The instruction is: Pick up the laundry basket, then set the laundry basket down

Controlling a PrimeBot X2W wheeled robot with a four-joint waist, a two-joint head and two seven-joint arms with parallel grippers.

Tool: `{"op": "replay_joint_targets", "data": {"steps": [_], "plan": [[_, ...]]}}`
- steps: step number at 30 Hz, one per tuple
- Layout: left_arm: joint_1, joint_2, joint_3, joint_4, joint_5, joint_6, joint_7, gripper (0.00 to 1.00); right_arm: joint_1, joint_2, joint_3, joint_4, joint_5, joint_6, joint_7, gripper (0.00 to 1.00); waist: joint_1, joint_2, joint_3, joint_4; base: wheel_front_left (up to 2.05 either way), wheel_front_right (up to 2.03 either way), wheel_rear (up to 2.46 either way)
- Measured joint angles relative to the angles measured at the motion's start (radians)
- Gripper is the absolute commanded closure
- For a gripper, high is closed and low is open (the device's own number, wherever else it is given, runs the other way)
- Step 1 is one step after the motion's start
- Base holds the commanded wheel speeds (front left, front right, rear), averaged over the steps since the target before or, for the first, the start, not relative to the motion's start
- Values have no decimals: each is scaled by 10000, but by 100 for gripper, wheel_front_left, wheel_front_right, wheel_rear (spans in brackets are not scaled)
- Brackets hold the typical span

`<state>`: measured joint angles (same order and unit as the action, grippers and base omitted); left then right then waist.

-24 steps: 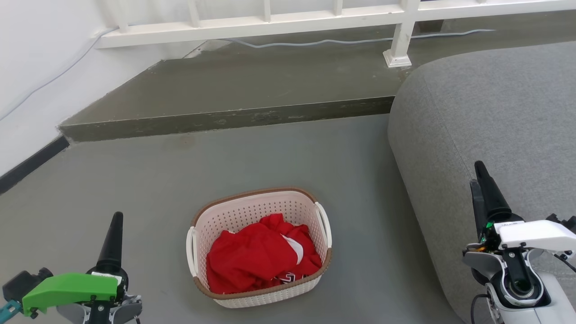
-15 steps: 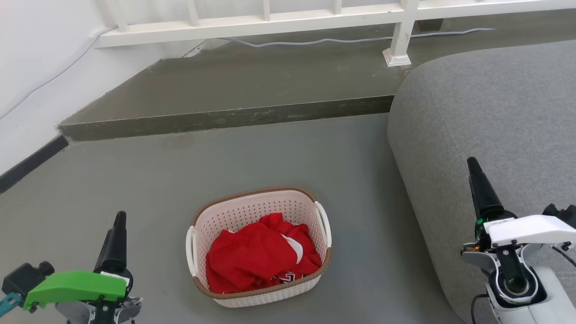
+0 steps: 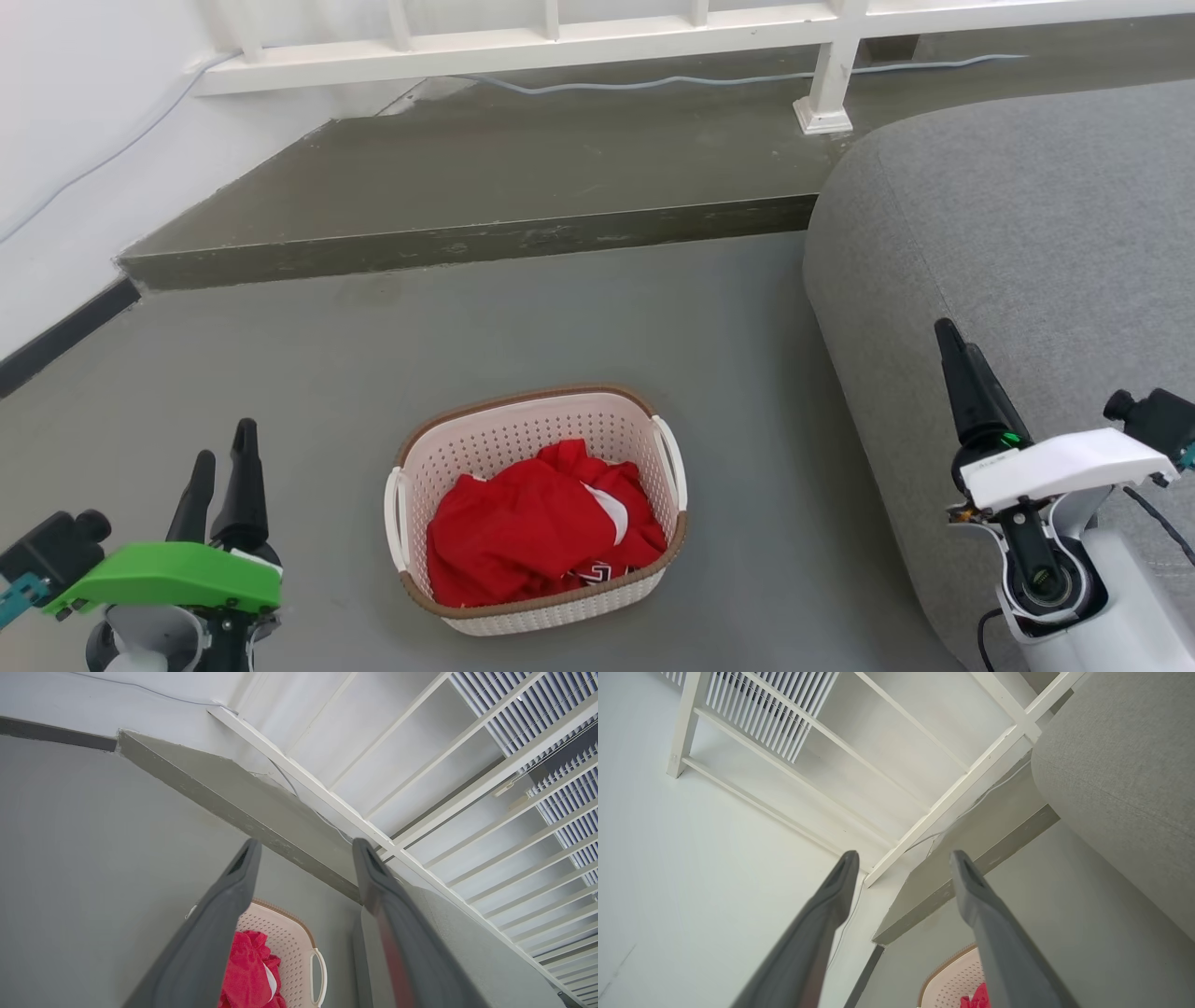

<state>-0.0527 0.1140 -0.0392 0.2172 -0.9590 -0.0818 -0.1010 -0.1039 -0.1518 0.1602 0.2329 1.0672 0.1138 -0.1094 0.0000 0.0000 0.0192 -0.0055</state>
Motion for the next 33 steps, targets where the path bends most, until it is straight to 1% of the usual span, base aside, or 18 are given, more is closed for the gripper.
{"op": "replay_joint_targets", "data": {"steps": [9, 13, 17, 21, 23, 27, 29, 30, 33], "plan": [[-12, 102, -405, -105, 1858, 222, -355, 0, -222, -69, 192, -79, -1730, -127, -295, 0, 0, 0, 63, -11, 0, 0, 0], [-36, 100, -449, -207, 2456, 322, -499, 0, -291, -71, 288, -127, -2451, -347, -418, 0, 0, 0, 107, -21, 0, 0, 0], [-92, 79, -499, -288, 3041, 395, -602, 0, -349, -96, 441, -148, -3185, -433, -575, 0, 0, 0, 150, -31, 0, 0, 0], [-149, 36, -514, -372, 3591, 412, -794, 0, -360, -100, 560, -167, -3825, -456, -679, 0, 0, 0, 186, -36, 0, 0, 0], [-149, 0, -514, -412, 3827, 460, -851, 0, -369, -96, 616, -180, -4134, -541, -769, 0, 0, 0, 202, -39, 0, 0, 0], [-149, -50, -514, -518, 4405, 470, -1016, 0, -394, -92, 688, -213, -4740, -558, -932, 0, 0, 0, 231, -44, 0, 0, 0], [-149, -58, -516, -537, 4656, 470, -1072, 0, -425, -90, 715, -217, -5009, -629, -995, 0, 1, 0, 245, -46, 0, 0, 0], [-149, -67, -523, -546, 4955, 470, -1129, 0, -446, -84, 752, -219, -5306, -629, -1035, 0, 0, 0, 256, -48, 0, 0, 0], [-149, -77, -535, -562, 5173, 470, -1216, 0, -477, -67, 786, -219, -5534, -629, -1122, 0, 0, 0, 263, -49, 0, 0, 0]]}}
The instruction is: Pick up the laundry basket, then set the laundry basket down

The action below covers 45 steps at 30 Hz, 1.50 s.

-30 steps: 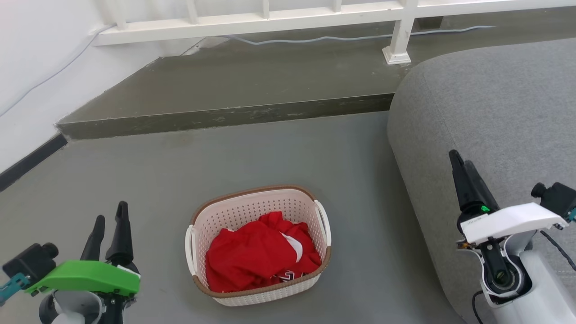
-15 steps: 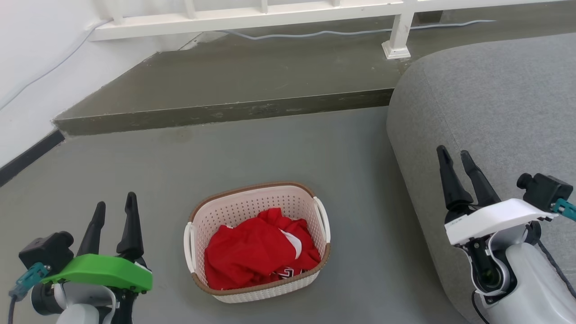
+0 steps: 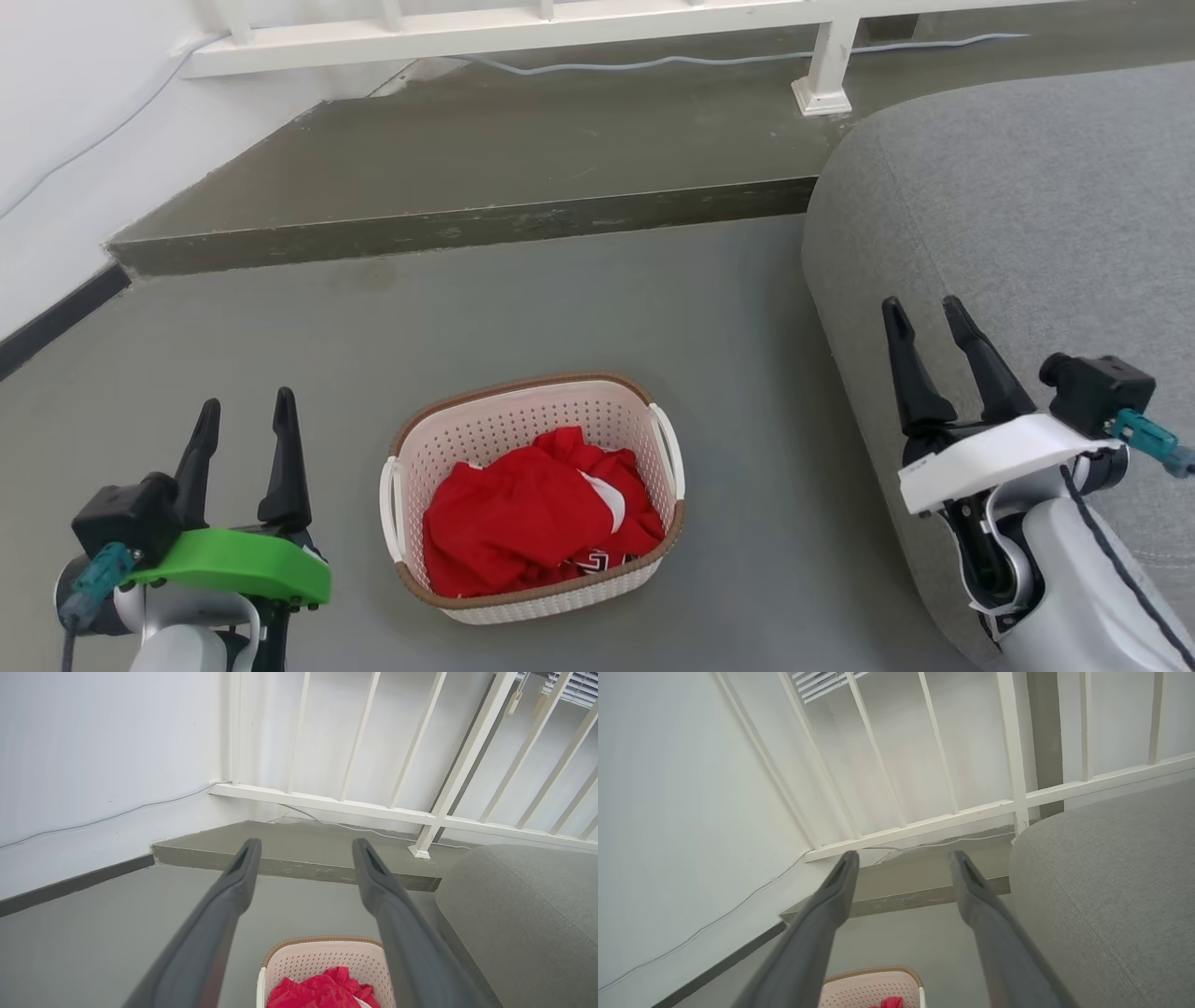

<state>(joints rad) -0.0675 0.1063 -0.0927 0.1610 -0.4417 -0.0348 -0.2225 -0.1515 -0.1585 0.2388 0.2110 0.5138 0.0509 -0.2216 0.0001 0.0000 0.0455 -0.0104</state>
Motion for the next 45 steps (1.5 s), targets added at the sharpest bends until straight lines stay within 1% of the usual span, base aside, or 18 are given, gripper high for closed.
{"op": "replay_joint_targets", "data": {"steps": [1, 9, 18, 21, 26, 29, 38, 45], "plan": [[0, -6, -4, -2, 284, 0, -79, 0, -18, 13, 52, 0, -314, 0, -82, 0, 0, 0, 4, -1, 0, 0, 0], [-2, -48, 6, -40, 1051, -2, -265, 0, -27, 56, 171, 12, -1080, 2, -301, 0, 0, 0, 0, -2, 0, 0, 0], [-2, -209, 188, -19, 1051, -107, -265, 0, -27, 194, 35, 115, -1152, 17, -301, 0, 0, 0, -22, 11, 0, 0, 0], [-2, -219, 238, -4, 1055, -174, -265, 0, -27, 240, -12, 155, -1198, 105, -301, 0, 0, 0, -26, 14, 0, 0, 0], [-2, -280, 301, 29, 1066, -226, -265, 0, -27, 316, -65, 196, -1363, 121, -303, 0, 0, 0, -23, 17, 0, 0, 0], [-2, -299, 347, 27, 1066, -263, -265, 0, -27, 328, -104, 205, -1363, 194, -303, 0, 0, 0, 9, 17, 0, 0, 0], [-109, -368, 499, 15, 1066, -355, -265, 0, -36, 426, -228, 205, -1452, 230, -303, 0, 0, 0, 368, 7, 0, 0, 0], [-282, -387, 581, 6, 1064, -441, -265, 0, -93, 577, -201, 232, -1465, 326, -303, 0, 0, 0, 760, -20, 0, 0, 0]]}}
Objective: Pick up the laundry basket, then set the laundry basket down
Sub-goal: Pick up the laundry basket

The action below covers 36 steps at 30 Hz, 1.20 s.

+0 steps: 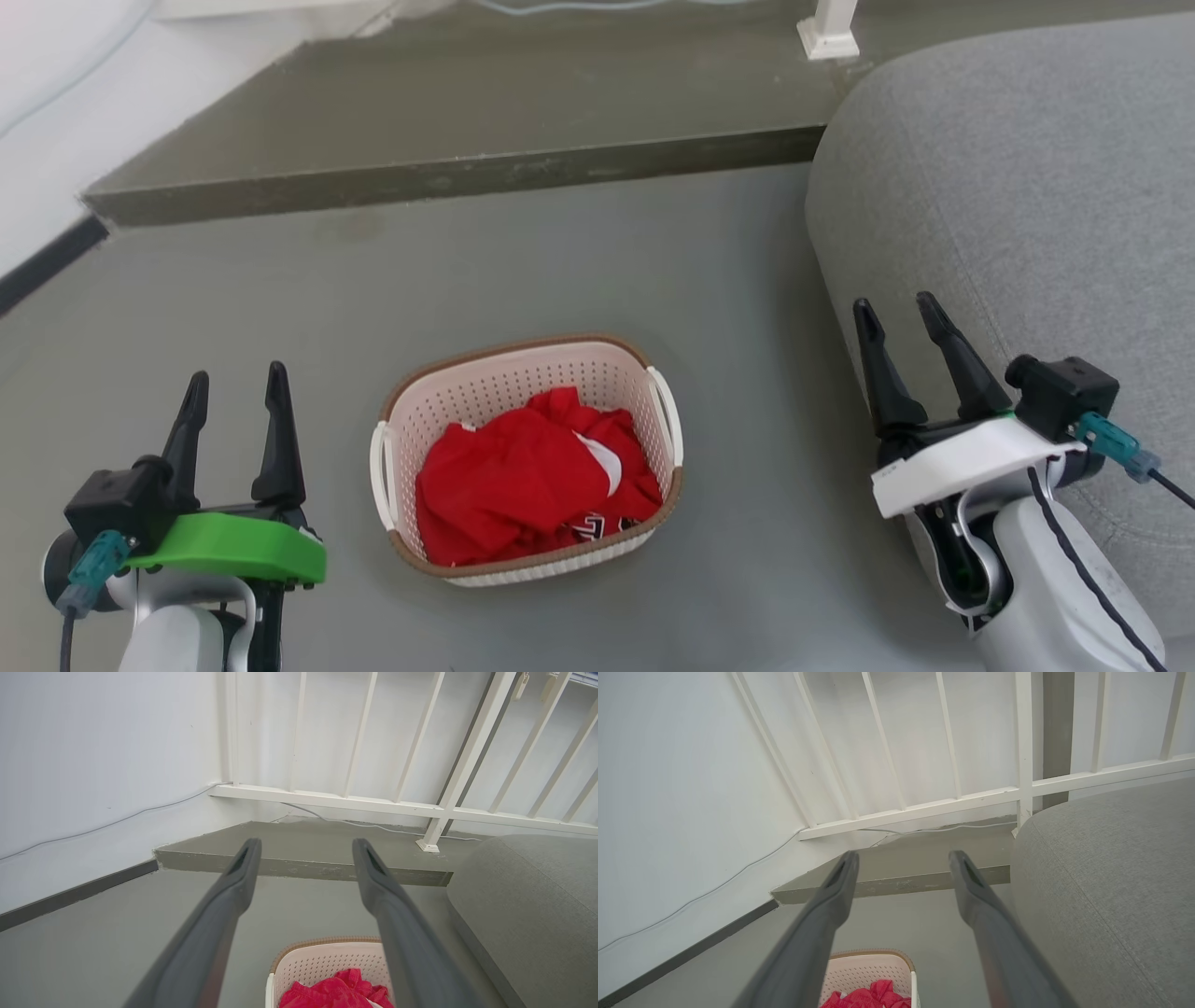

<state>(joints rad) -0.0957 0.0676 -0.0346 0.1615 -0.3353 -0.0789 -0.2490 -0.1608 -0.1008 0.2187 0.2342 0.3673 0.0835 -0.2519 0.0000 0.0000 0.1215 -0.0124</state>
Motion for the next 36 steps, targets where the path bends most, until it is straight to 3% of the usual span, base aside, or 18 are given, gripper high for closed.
{"op": "replay_joint_targets", "data": {"steps": [18, 36], "plan": [[-877, -38, 36, 479, -42, -188, -29, 0, -1067, 100, 222, 403, -167, 132, 0, 0, 1, 0, 1601, -9, 0, 0, 0], [-2639, 267, 61, 1833, -305, -313, -23, 0, -3009, 244, 744, 1871, -182, 242, -15, 0, 0, 0, 3860, -115, 0, 0, 0]]}}
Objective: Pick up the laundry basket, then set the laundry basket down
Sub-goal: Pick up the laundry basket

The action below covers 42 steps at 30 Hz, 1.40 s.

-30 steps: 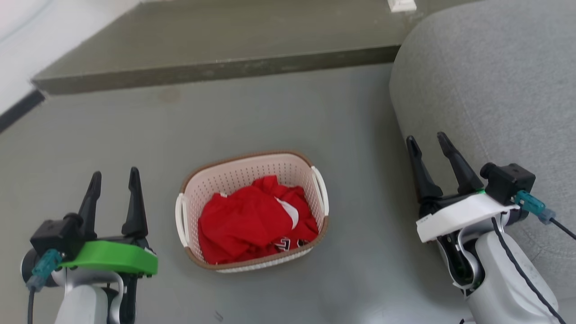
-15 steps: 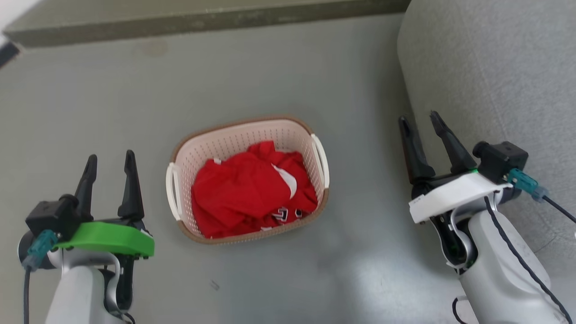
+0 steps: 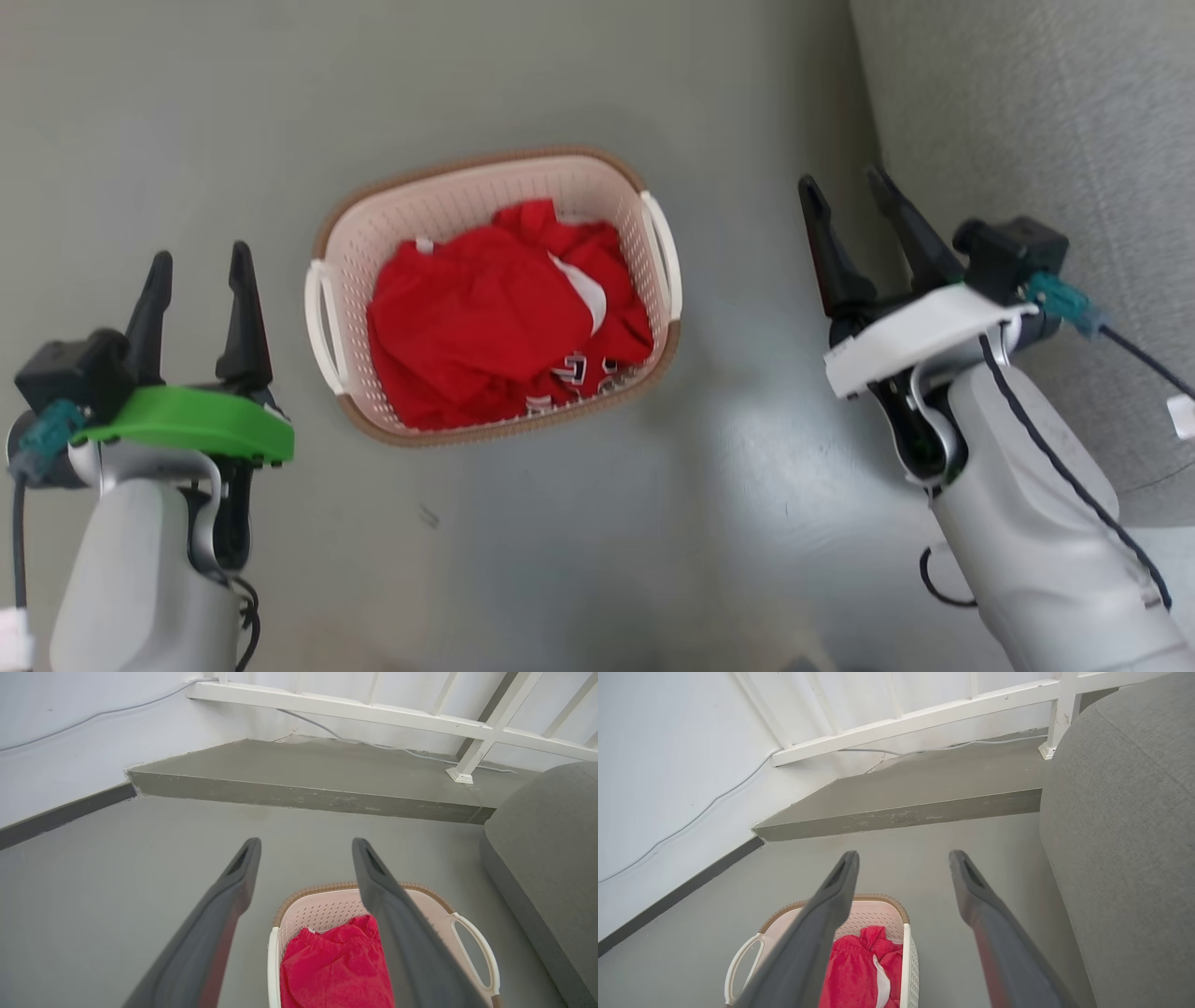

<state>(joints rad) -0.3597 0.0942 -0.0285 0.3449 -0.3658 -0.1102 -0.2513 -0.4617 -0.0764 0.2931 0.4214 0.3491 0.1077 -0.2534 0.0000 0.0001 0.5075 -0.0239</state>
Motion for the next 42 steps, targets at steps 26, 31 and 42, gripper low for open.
{"op": "replay_joint_targets", "data": {"steps": [26, 31, 42], "plan": [[-2667, 73, -291, 2769, -706, -128, 546, 0, -2833, 102, 963, 2821, 226, 102, 224, 0, 0, 0, 2728, 328, 0, 0, 0], [-3067, 23, -374, 3277, -918, -130, 671, 0, -3282, 100, 1112, 3294, 336, 155, 268, 0, 0, 0, 3131, 427, 0, 0, 0], [-4111, -59, -796, 4023, -972, -142, 744, 0, -4232, 90, 1714, 3908, 1348, 155, 431, 0, 0, 0, 3979, 628, 0, 0, 0]]}}
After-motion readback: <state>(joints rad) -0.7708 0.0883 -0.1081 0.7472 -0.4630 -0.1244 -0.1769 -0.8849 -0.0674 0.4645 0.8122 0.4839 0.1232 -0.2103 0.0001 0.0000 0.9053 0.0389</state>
